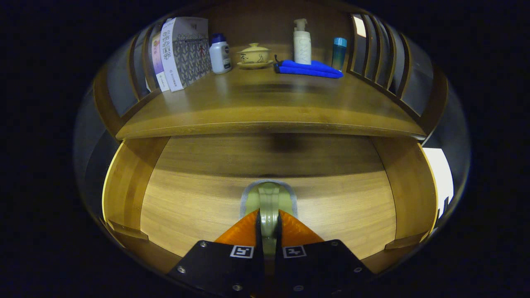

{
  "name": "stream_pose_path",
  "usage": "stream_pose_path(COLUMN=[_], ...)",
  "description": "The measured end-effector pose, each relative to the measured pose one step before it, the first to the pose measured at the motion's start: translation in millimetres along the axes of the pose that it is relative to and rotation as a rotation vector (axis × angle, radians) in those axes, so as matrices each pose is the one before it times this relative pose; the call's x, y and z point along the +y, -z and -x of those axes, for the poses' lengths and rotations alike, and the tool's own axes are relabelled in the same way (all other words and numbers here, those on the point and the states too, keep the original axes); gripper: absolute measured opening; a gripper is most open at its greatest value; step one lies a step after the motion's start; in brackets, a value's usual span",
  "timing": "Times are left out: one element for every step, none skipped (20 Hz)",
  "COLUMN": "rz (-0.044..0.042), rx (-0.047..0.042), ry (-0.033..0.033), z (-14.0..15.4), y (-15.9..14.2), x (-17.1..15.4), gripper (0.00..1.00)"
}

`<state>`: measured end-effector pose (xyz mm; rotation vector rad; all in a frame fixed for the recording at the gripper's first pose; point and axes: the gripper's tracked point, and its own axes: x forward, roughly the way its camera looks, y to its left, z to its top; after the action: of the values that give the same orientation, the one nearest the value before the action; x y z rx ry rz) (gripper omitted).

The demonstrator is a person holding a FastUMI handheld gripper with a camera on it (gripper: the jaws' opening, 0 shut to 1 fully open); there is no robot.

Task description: Pull open the drawer, take out the items inside it, and place them on the countertop above the cabinet.

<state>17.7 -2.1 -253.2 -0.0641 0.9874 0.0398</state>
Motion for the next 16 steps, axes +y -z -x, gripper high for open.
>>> stream_pose_path(rz=[0.01301, 0.01396, 0.01417, 0.00978, 0.00553, 0.00176, 0.00047, -0.00136, -0.00296, -0.00141, -0.00414, -0.00193, -0.00395, -0.00208, -0.00024, 0.00248], rx=[-0.01138, -0.00636, -0.00844, -0.01214, -0.01265, -0.01128, -0.01611, -0.02694, -0.02695, -0.02918, -0.02732, -0.02879, -0.02595, -0.02659, -0.02868, -0.02992], ry=[0.00448, 0.00724, 0.00429, 0.00063, -0.00109, -0.00166, -0.00001, 0.00506, 0.00126, 0.00463, 0.00749, 0.00510, 0.00753, 0.01001, 0.01690, 0.02051], z=[2.43, 2.27, 3.38, 3.00, 4.31, 4.91, 5.96, 5.93, 7.78, 3.40, 10.70, 6.56, 5.83, 4.62, 3.91, 2.41], y=[0.67, 2.43, 1.21, 1.29, -0.24, -0.19, -2.47, -4.37, -5.82, -5.13, -8.85, -8.20, -10.55, -10.63, -11.21, -11.64], x=[0.13, -0.76, -0.50, 0.69, 1.01, 0.82, 0.54, -0.71, 0.01, 0.56, -2.71, -1.24, -2.22, -1.89, -4.69, -4.89], gripper=[0.08, 0.08, 0.08, 0.08, 0.08, 0.08, 0.08, 0.08, 0.08, 0.08, 0.08, 0.08, 0.08, 0.08, 0.08, 0.08])
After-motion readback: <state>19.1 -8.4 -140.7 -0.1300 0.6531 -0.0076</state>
